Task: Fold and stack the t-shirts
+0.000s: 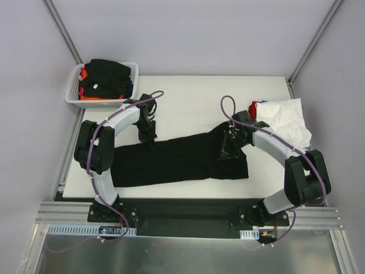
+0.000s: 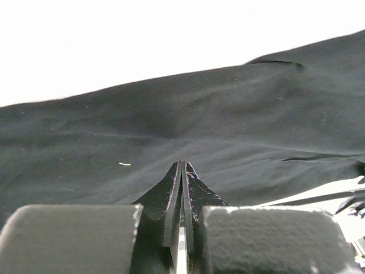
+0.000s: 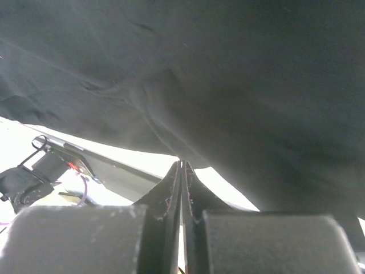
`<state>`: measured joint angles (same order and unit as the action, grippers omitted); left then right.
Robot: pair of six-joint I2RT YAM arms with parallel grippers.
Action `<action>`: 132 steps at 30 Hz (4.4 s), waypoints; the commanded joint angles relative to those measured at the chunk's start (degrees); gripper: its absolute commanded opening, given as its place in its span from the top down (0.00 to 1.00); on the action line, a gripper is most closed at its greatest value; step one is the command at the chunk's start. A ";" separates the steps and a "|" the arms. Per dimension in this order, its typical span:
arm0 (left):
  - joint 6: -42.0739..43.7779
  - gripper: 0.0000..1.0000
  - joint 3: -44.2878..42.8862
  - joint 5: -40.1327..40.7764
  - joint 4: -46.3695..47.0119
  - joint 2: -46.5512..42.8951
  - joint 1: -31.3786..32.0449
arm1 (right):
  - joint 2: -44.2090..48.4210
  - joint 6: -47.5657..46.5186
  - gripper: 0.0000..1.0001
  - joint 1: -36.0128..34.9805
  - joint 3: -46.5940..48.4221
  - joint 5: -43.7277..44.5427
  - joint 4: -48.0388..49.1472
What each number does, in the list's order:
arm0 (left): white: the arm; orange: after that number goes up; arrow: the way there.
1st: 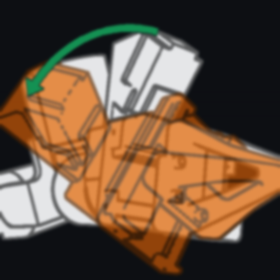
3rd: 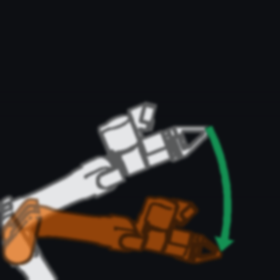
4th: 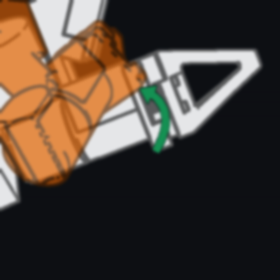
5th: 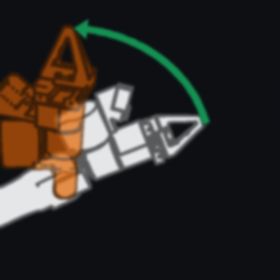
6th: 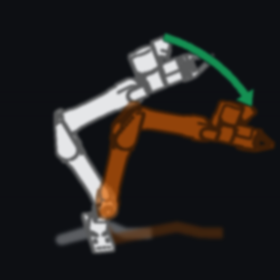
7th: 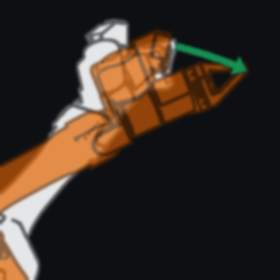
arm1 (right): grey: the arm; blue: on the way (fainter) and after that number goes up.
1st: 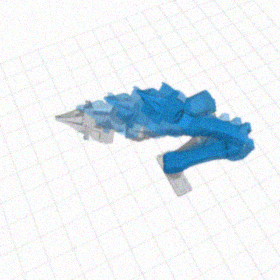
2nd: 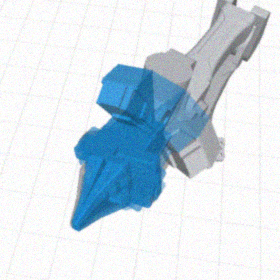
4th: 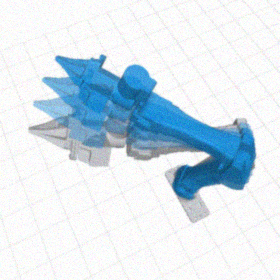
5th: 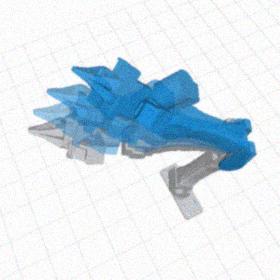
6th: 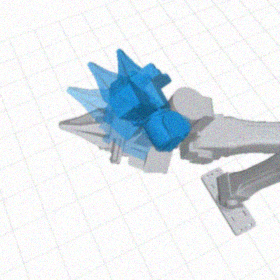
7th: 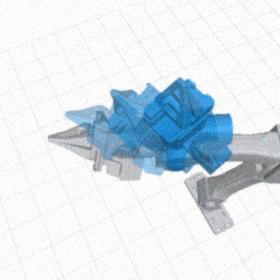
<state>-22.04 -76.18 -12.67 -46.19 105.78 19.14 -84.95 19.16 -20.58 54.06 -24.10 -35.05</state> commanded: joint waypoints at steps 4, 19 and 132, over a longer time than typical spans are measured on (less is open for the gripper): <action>-1.07 1.00 -0.19 5.54 -0.91 -2.76 1.25 | -6.89 3.53 0.99 -12.08 9.95 15.48 2.20; -2.48 1.00 1.65 5.80 -1.27 -6.28 2.04 | -16.56 11.94 0.99 -25.74 27.15 60.57 -25.94; -12.32 1.00 -7.57 8.27 -1.62 -5.32 15.14 | -25.02 -5.89 0.99 2.92 37.27 9.77 -6.08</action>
<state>-35.55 -78.04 -6.83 -43.42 100.51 34.09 -117.67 13.85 -16.27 96.64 -14.20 -41.39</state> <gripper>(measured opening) 0.003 0.012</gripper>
